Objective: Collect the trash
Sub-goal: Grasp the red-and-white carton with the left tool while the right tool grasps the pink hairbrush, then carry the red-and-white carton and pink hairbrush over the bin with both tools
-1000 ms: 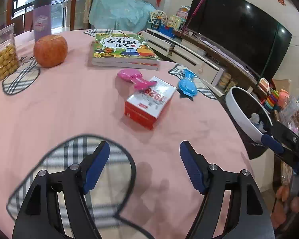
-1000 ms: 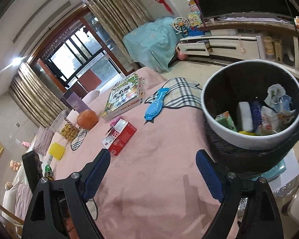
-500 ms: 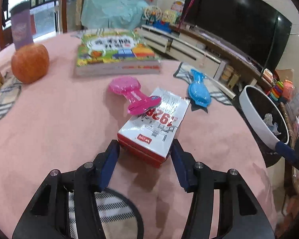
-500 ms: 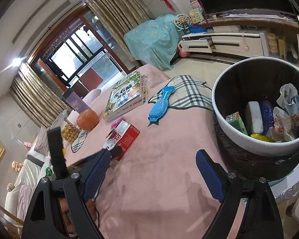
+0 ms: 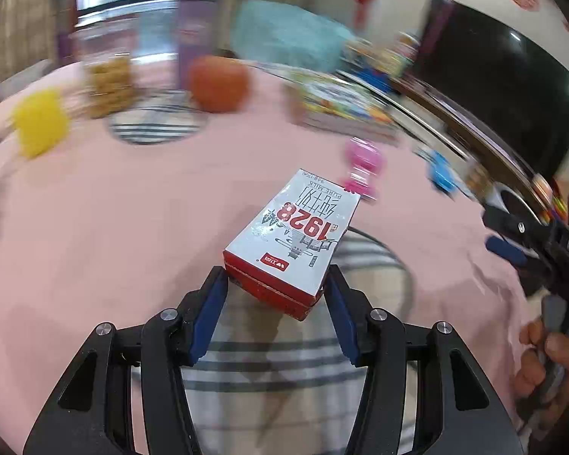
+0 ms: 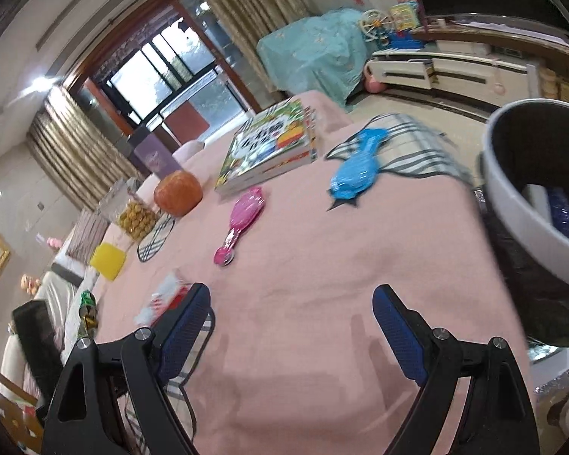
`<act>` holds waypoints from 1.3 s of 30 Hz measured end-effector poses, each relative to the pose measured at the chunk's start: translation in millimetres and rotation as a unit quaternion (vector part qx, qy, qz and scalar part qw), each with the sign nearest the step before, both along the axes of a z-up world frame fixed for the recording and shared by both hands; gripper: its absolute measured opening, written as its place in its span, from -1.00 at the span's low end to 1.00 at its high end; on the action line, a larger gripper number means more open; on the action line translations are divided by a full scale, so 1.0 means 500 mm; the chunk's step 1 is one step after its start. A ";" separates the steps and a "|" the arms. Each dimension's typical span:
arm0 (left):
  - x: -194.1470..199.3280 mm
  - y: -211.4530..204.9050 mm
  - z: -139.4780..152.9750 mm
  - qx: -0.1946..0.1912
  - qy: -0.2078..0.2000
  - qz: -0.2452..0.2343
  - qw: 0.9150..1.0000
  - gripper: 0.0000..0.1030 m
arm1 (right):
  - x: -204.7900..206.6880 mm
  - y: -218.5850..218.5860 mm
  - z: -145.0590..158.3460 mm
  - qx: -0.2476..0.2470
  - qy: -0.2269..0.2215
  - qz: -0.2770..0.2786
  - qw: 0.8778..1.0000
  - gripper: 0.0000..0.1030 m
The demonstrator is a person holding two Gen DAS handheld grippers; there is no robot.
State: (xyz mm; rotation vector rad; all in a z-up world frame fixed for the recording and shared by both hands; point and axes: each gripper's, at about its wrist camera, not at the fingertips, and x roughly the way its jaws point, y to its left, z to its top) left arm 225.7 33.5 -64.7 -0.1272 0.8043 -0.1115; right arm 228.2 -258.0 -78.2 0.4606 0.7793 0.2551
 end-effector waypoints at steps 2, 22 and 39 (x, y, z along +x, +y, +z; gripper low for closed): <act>0.006 0.027 0.000 -0.005 -0.001 0.024 1.000 0.01 | 0.021 0.027 -0.003 -0.007 0.002 0.009 1.000 0.72; 0.025 0.071 -0.030 -0.022 0.020 0.073 0.997 0.58 | 0.250 0.232 -0.053 -0.183 0.032 0.025 0.982 0.34; 0.072 0.031 -0.034 0.038 0.034 0.025 0.998 0.18 | 0.055 0.134 -0.033 -0.096 0.014 0.099 0.990 -0.42</act>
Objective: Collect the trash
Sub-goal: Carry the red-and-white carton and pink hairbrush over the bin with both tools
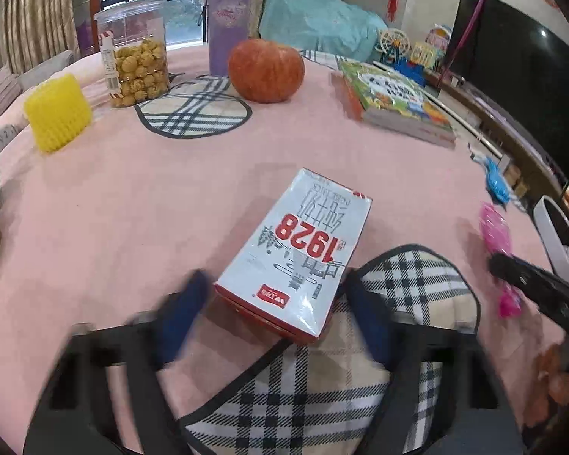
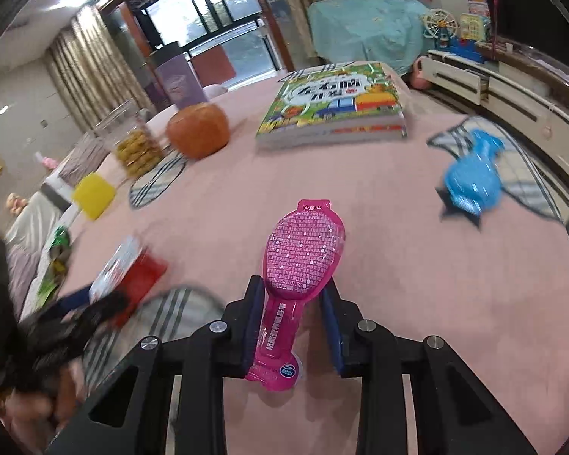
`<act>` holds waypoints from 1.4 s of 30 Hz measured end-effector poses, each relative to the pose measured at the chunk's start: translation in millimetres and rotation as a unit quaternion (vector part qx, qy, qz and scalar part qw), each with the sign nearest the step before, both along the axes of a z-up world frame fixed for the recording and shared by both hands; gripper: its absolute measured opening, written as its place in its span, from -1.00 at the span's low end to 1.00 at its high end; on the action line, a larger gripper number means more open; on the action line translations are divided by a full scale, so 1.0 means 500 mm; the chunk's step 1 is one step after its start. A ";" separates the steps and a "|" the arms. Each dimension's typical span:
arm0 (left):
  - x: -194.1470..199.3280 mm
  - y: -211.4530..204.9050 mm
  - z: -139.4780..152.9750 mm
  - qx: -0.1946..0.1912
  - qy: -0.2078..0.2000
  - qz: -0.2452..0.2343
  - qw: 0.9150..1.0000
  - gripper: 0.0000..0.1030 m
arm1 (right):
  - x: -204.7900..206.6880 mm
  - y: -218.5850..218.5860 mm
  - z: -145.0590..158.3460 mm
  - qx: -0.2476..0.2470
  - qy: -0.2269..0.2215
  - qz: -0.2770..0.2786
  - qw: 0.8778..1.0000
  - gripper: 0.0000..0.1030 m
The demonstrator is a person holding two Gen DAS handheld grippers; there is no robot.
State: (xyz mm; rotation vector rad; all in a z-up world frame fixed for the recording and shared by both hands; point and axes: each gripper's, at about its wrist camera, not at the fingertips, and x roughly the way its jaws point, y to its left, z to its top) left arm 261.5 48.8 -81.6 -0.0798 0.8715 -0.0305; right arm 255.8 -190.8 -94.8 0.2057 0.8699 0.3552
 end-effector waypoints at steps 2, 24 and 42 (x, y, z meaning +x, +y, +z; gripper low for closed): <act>-0.003 -0.006 0.002 0.001 -0.004 -0.009 1.000 0.16 | -0.025 -0.017 -0.007 0.007 0.006 -0.006 1.000 -0.42; -0.110 -0.223 0.035 -0.031 -0.014 -0.123 0.992 0.14 | -0.162 -0.135 0.030 0.030 -0.026 -0.053 0.998 -0.43; -0.138 -0.353 0.063 -0.018 -0.022 -0.177 0.984 0.14 | -0.220 -0.238 0.051 0.066 -0.040 -0.094 0.993 -0.45</act>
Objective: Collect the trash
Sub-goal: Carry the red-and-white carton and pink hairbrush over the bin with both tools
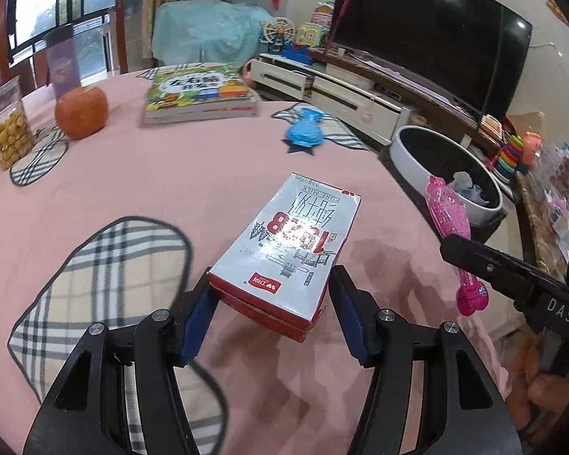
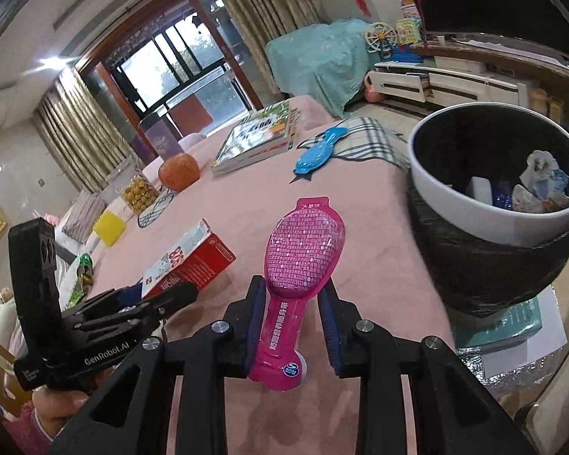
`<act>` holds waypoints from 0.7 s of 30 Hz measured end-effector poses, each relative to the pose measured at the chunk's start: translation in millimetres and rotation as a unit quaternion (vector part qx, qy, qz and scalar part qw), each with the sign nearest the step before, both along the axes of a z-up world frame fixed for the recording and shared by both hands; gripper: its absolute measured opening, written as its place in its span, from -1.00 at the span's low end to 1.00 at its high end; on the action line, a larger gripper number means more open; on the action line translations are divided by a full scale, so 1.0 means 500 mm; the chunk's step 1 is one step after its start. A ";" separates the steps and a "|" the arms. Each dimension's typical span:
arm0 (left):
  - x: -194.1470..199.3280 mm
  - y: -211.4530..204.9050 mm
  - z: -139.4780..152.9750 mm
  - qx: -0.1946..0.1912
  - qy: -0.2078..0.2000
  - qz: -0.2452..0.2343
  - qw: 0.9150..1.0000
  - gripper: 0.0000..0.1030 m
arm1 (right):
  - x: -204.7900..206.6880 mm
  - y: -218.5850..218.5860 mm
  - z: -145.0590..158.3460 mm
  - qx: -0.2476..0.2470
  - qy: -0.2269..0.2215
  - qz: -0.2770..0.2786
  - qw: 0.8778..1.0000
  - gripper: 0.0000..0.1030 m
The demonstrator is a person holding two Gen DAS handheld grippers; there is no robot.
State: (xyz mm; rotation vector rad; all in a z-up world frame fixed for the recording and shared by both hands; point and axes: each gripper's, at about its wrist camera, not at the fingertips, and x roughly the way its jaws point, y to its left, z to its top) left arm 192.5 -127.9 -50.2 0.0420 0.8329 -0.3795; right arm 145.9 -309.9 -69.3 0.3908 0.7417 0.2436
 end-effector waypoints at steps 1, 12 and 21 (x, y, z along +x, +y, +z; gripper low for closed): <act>-0.001 -0.007 0.002 0.000 0.000 -0.003 1.000 0.14 | -0.002 -0.005 0.002 0.001 -0.002 -0.002 1.000 -0.45; -0.002 -0.075 0.027 0.009 -0.016 -0.024 1.000 0.14 | -0.017 -0.063 0.032 0.006 -0.020 -0.027 0.999 -0.45; 0.002 -0.121 0.041 0.012 -0.025 -0.040 0.999 0.14 | -0.023 -0.108 0.044 0.005 -0.029 -0.049 0.998 -0.45</act>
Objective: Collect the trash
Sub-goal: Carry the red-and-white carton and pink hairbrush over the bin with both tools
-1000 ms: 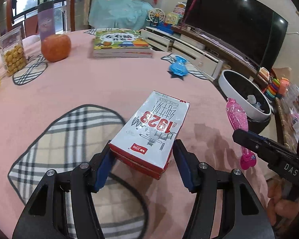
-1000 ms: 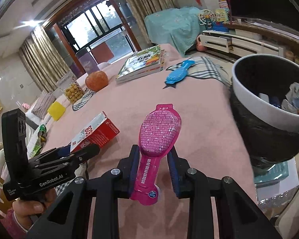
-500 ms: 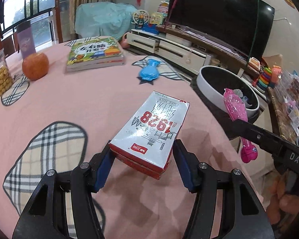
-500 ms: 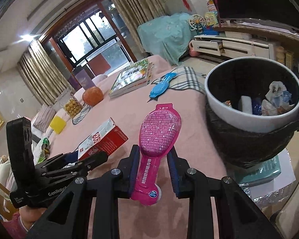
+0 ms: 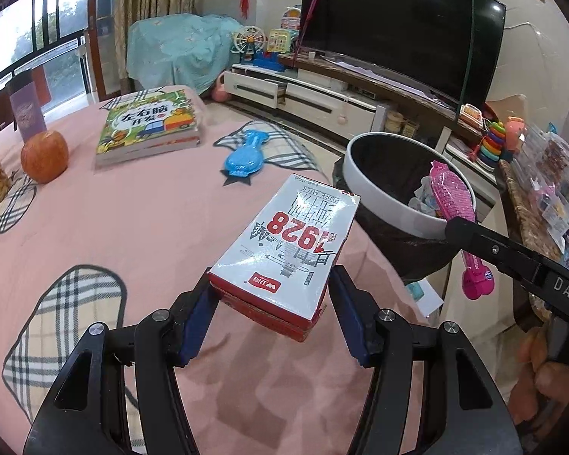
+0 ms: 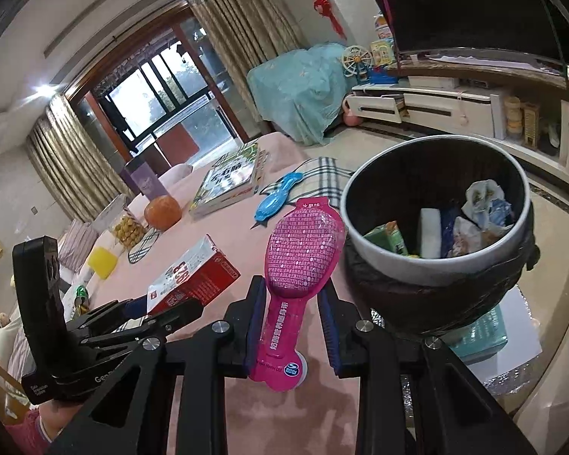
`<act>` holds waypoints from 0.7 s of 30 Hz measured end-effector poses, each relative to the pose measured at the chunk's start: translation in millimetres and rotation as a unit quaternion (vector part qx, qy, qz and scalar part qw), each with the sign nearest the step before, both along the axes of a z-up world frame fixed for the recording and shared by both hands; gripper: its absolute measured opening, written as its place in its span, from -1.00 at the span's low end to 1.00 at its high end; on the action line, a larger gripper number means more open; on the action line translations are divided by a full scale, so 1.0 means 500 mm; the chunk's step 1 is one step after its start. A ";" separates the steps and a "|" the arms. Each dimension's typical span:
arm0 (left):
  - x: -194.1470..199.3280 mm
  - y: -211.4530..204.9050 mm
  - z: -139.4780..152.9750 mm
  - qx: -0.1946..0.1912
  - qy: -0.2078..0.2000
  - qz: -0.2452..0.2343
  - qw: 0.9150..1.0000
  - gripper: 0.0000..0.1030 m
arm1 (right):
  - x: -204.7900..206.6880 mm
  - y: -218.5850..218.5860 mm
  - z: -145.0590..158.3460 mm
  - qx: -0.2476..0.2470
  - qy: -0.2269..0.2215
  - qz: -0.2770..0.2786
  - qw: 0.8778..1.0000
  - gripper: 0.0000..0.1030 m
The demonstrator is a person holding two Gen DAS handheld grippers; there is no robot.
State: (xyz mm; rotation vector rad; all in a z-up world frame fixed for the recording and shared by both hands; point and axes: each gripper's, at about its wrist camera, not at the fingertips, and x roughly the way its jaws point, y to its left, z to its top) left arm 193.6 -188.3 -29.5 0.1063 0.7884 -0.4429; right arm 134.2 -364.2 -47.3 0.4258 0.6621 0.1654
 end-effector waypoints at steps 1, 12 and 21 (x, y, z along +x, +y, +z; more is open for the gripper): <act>0.001 -0.005 0.002 0.001 -0.001 -0.003 1.000 0.14 | -0.001 -0.003 0.001 -0.001 -0.001 -0.002 1.000 -0.45; 0.016 -0.046 0.019 0.003 -0.010 -0.018 1.000 0.14 | 0.003 -0.043 0.013 -0.009 -0.006 -0.020 1.000 -0.45; 0.028 -0.078 0.027 0.002 -0.014 -0.028 1.000 0.14 | 0.011 -0.070 0.014 -0.016 -0.004 -0.032 0.999 -0.45</act>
